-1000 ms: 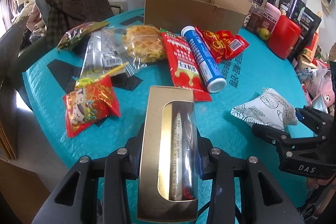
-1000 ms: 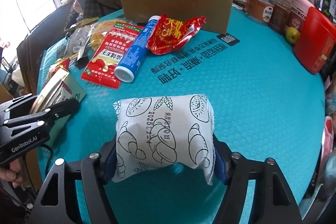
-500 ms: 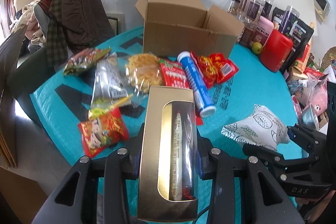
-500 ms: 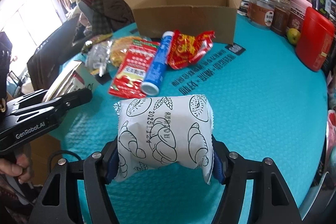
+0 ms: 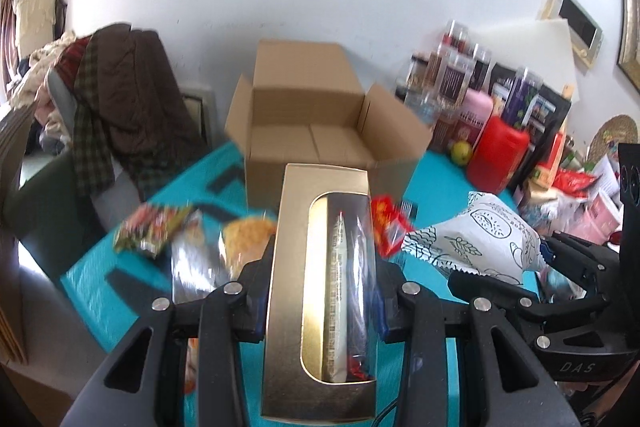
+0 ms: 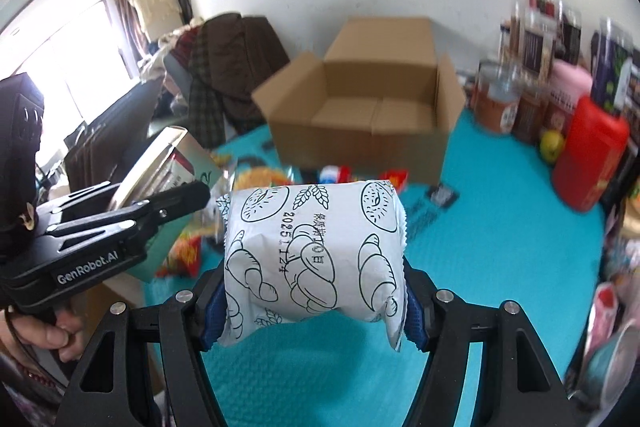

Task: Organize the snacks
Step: 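Lift the gold box and white pastry bag and carry both over the cardboard box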

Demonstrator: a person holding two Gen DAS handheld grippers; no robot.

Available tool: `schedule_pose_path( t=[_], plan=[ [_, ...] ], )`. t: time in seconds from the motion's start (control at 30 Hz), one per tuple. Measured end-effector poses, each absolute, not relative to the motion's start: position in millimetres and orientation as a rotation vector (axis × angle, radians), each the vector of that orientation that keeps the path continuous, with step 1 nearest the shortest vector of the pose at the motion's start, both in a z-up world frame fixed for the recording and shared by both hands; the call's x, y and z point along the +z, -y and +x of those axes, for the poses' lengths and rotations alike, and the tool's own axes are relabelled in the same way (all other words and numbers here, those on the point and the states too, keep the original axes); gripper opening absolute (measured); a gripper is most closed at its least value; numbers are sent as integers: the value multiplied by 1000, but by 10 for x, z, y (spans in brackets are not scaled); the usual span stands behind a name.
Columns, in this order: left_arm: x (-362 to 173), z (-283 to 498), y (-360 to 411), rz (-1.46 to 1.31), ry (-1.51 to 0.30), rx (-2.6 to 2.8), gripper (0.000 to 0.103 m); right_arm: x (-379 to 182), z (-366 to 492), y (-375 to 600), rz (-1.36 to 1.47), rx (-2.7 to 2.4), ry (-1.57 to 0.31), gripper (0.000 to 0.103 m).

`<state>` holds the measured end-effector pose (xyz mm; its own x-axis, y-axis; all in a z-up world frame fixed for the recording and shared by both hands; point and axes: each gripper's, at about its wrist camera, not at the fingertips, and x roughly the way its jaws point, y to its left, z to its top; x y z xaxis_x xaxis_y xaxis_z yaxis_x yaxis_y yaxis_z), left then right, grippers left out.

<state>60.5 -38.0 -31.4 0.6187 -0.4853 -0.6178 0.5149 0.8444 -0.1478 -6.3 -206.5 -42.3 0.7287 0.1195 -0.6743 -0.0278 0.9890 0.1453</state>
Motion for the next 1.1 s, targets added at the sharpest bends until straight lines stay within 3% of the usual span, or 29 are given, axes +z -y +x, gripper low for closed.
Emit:
schedule_pose_path(
  t=[0.53, 1.1],
  plan=[
    [252, 1328, 814, 27, -548, -620, 38, 265, 670, 2422, 109, 2, -610, 69],
    [480, 2421, 1213, -13, -491, -563, 38, 411, 1766, 2803, 96, 2, -568, 69]
  ],
)
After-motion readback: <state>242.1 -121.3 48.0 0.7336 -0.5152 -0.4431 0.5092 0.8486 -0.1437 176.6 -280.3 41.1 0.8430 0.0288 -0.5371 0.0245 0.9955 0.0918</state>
